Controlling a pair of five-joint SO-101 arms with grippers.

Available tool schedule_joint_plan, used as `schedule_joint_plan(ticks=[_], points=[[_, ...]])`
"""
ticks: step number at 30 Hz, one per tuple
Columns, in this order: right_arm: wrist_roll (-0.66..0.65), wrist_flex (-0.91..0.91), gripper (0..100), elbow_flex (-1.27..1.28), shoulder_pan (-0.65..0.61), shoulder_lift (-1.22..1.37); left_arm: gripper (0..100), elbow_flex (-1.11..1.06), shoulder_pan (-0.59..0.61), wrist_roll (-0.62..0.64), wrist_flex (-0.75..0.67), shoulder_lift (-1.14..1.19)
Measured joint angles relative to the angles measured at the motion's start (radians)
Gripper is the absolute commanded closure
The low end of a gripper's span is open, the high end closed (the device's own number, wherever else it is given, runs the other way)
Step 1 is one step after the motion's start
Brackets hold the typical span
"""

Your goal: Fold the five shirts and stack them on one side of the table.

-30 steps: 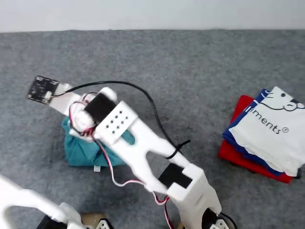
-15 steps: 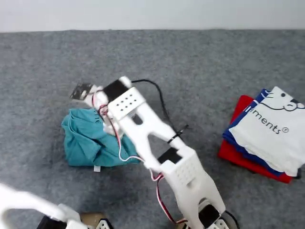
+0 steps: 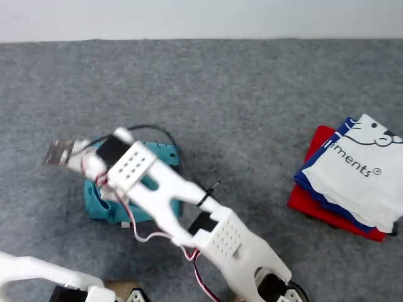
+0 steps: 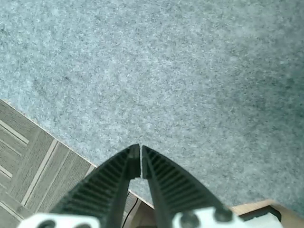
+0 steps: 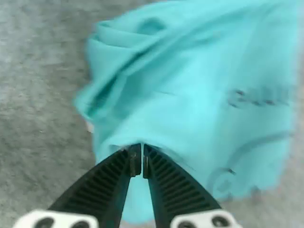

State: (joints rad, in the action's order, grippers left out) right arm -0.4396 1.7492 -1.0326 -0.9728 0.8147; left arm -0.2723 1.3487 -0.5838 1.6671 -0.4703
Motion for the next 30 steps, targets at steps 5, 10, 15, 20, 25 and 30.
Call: schedule_joint_plan(ticks=[5, 10, 15, 20, 25, 30], points=[[0.0, 0.005, 99.0, -0.048, 0.055, 0.0, 98, 0.0, 0.0, 0.0, 0.0, 0.0], [0.0, -0.015, 99.0, -0.055, 0.009, 0.081, 98, 0.0, 0.0, 0.0, 0.0, 0.0], [0.0, -0.161, 99.0, -0.057, -0.098, 0.138, 98, 0.0, 0.0, 0.0, 0.0, 0.0], [0.0, -0.192, 99.0, -0.153, -0.152, 0.138, 98, 0.0, 0.005, 0.0, 0.0, 0.0], [0.0, -0.074, 99.0, -0.307, -0.106, 0.137, 98, 0.0, 0.006, 0.0, 0.0, 0.0], [0.0, 0.005, 99.0, -0.316, 0.015, 0.137, 98, 0.0, 0.006, 0.0, 0.0, 0.0]])
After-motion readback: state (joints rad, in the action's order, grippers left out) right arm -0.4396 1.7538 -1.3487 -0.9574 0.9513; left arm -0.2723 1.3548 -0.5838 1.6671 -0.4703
